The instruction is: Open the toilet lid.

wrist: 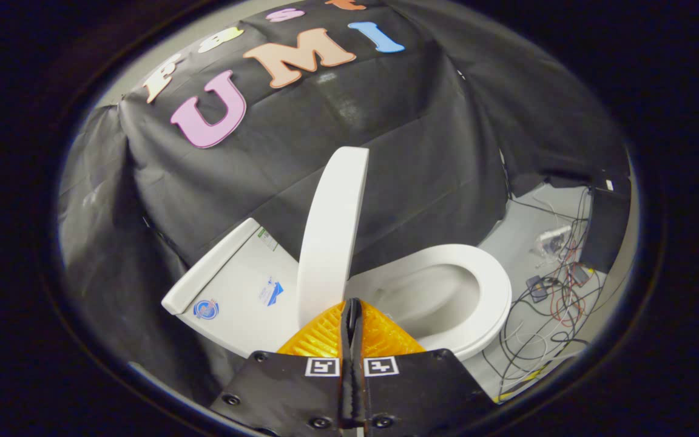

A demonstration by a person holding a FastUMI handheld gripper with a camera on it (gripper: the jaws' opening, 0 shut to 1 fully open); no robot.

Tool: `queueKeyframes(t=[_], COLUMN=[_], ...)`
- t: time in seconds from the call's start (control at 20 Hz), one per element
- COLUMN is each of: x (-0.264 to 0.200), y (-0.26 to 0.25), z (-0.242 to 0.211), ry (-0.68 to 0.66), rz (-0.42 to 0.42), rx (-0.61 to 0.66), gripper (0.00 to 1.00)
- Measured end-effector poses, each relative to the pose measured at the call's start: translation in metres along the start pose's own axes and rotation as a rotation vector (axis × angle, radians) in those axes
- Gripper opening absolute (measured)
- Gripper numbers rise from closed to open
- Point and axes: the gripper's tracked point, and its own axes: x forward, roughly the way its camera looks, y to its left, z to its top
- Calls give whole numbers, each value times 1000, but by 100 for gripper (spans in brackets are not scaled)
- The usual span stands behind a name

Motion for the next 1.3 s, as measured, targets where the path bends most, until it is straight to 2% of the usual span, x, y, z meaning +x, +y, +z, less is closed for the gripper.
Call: queueKeyframes(t=[0.6, 1.3], x=[1, 8], y=[43, 86], z=[8, 9], ry=[-47, -110], rz=[4, 45], rx=[-141, -221], gripper=[1, 0])
